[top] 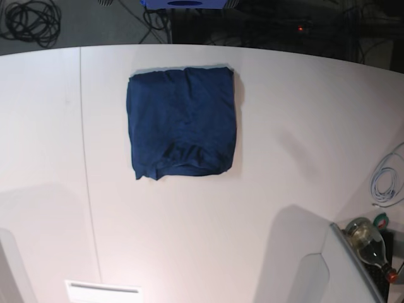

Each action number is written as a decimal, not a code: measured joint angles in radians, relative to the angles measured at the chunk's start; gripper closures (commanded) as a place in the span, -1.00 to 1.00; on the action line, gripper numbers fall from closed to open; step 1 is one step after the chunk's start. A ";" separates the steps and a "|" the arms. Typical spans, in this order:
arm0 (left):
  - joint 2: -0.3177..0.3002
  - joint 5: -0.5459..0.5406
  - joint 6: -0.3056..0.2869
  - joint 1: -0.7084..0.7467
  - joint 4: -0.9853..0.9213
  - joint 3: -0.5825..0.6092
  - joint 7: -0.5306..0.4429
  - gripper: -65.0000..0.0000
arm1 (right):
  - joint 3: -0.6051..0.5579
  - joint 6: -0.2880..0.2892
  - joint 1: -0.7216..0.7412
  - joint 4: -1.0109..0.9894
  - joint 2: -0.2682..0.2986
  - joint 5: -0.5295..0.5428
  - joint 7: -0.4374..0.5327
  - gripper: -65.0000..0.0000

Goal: Layout the t-shirt on the table in an organized manner, then fold the t-shirt properly

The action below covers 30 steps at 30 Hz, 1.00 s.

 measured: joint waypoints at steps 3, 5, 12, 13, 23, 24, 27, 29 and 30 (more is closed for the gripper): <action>0.057 0.003 0.123 -0.069 -0.247 0.076 -0.103 1.00 | -0.144 -0.002 0.150 -0.227 0.043 -0.007 0.001 1.00; 0.084 -0.004 0.260 -0.147 -0.455 0.140 -0.209 1.00 | -0.259 0.004 0.245 -0.395 0.084 -0.021 0.039 1.00; 0.286 0.002 0.527 -0.499 -1.287 0.298 -0.635 1.00 | -0.689 0.003 0.560 -1.324 0.011 -0.147 0.945 1.00; 0.309 0.000 0.552 -0.505 -1.292 0.283 -0.735 1.00 | -0.741 -0.003 0.583 -1.413 -0.007 -0.161 1.038 1.00; 0.293 -0.003 0.625 -0.506 -1.216 0.148 -0.666 1.00 | -0.840 -0.003 0.587 -1.362 -0.042 -0.162 1.056 1.00; 0.298 -0.002 0.620 -0.512 -1.216 0.148 -0.670 1.00 | -0.840 -0.003 0.587 -1.351 -0.040 -0.162 1.055 1.00; 0.283 0.009 0.608 -0.550 -1.215 0.148 -0.677 1.00 | -0.840 -0.003 0.589 -1.339 -0.047 -0.159 1.056 1.00; 0.252 0.003 0.620 -0.568 -1.209 0.148 -0.690 1.00 | -0.840 -0.003 0.589 -1.337 -0.050 -0.159 1.056 1.00; 0.240 -0.003 0.628 -0.569 -1.209 0.148 -0.690 1.00 | -0.840 -0.003 0.589 -1.337 -0.051 -0.159 1.056 1.00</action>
